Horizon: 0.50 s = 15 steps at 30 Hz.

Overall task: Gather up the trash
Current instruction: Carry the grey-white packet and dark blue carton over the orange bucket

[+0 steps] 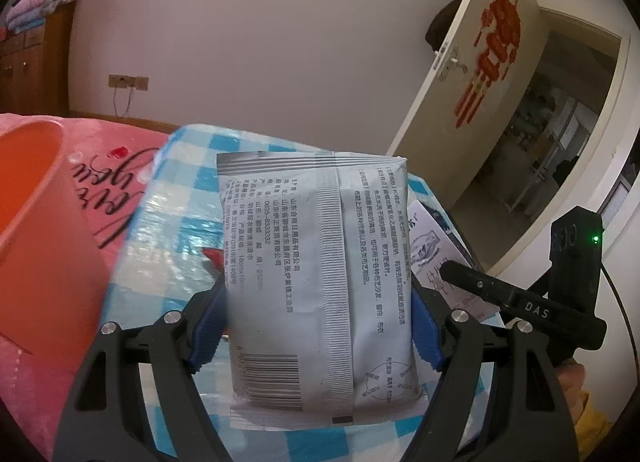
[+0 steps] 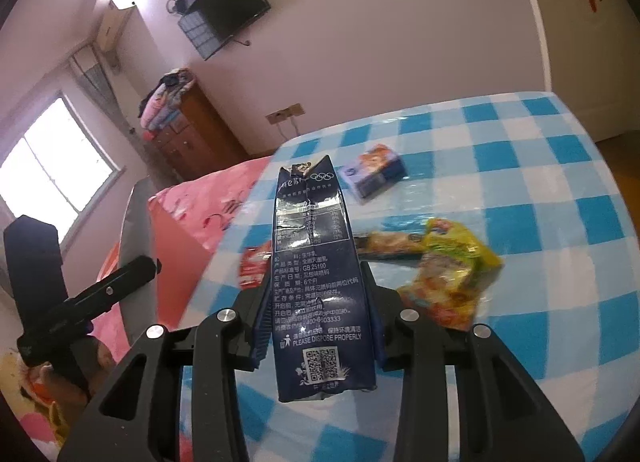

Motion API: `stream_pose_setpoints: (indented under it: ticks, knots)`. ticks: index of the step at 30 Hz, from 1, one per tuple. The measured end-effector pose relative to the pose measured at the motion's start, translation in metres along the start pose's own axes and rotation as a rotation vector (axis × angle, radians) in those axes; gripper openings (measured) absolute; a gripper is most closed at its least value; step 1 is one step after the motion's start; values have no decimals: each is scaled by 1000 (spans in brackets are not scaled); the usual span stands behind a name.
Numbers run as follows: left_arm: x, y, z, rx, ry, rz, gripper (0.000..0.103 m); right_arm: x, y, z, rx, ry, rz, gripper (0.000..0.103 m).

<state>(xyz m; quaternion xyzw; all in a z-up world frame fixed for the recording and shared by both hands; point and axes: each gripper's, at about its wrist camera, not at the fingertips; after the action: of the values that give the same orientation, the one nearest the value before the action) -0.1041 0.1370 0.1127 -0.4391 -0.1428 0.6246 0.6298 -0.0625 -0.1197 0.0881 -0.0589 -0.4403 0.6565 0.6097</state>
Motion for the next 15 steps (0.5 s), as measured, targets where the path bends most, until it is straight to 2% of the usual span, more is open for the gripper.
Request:
stream_pose_setpoints:
  ticks: [7,15]
  knots:
    - [20,-11,48,-94,-35,14,78,50,-13,0,5,-109,16,40]
    - [67,-28,108,-215,-154,70,78,134,-45,-26,51,-269,86,40]
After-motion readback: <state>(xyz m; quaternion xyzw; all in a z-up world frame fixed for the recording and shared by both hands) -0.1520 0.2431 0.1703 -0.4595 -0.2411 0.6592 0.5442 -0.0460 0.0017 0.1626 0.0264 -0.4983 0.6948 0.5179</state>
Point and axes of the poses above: each gripper's, at about its wrist camera, not at the fingertips, and z roughly against the way its jaws point, x to its left, y to its underside, and after that the axes turned 2 degrees about z, right-handed
